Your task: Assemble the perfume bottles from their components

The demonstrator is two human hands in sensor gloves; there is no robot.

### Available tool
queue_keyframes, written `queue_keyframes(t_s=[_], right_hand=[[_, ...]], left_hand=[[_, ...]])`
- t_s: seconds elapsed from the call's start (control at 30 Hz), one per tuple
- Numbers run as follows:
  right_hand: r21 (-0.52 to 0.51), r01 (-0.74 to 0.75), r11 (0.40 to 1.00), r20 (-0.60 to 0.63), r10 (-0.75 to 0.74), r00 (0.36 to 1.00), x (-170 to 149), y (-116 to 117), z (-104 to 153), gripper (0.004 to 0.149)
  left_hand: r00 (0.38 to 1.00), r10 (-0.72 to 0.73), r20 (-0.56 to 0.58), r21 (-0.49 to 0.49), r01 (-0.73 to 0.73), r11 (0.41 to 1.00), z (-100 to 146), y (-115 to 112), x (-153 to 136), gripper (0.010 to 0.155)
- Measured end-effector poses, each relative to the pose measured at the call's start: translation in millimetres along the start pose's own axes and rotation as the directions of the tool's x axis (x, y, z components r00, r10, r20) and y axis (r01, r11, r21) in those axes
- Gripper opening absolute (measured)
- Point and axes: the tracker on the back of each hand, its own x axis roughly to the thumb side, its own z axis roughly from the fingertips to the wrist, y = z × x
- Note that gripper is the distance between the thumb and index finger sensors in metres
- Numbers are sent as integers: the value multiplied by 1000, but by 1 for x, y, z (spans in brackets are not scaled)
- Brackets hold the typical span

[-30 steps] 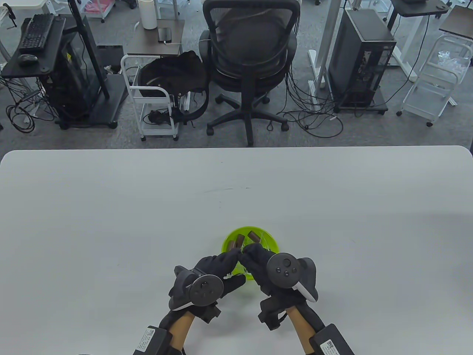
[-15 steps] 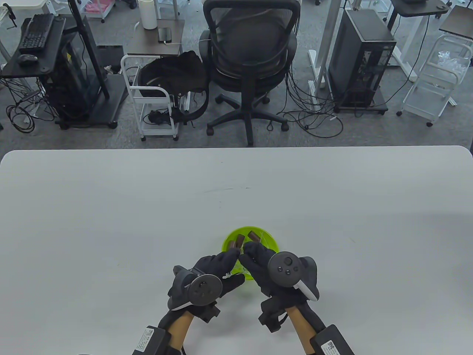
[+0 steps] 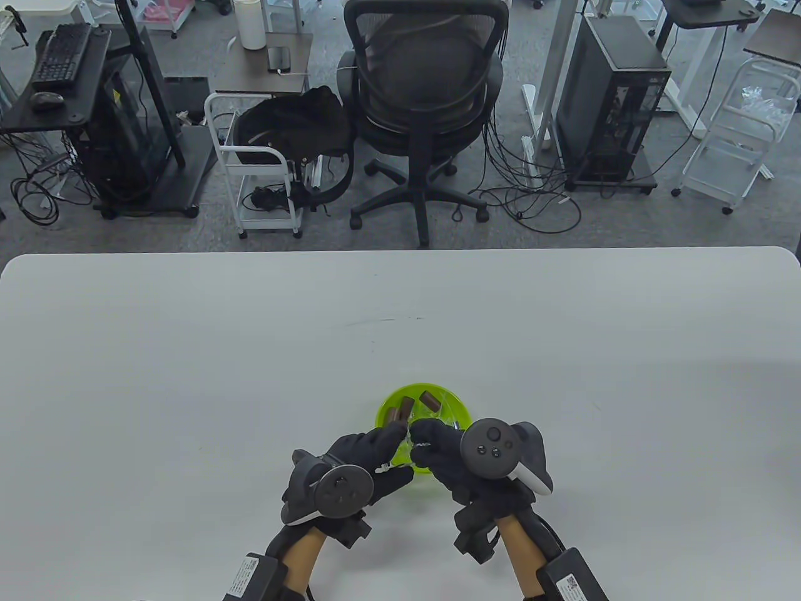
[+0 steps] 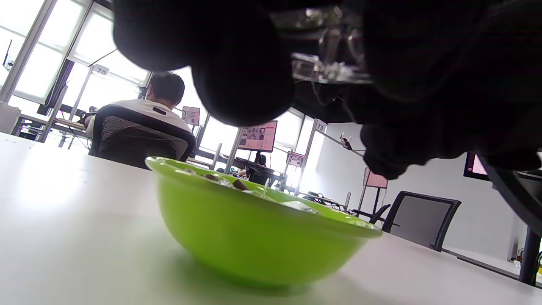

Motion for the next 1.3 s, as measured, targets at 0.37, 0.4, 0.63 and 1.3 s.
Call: queue_keyframes(t_s=[0.37,0.4,0.63,1.3], right_hand=[[-136,-5,991,-88,-7,996,2,11,0,49],[-144,-15,989,-99,1,995,1,11,0,49],[-29,81,996,-4,-81,997,-2,3,2,56],[-85,17,996,-102,-25,994,1,11,1,52]], left_hand=[[1000,1,9,-9,-1,1000,1,-2,1,72],[1000,1,15,-10,-1,1000,0,-2,2,72],[1000,13,-2,6,-13,1000,2,1,-3,71],[983,-182,7,9,182,983,1,1,11,74]])
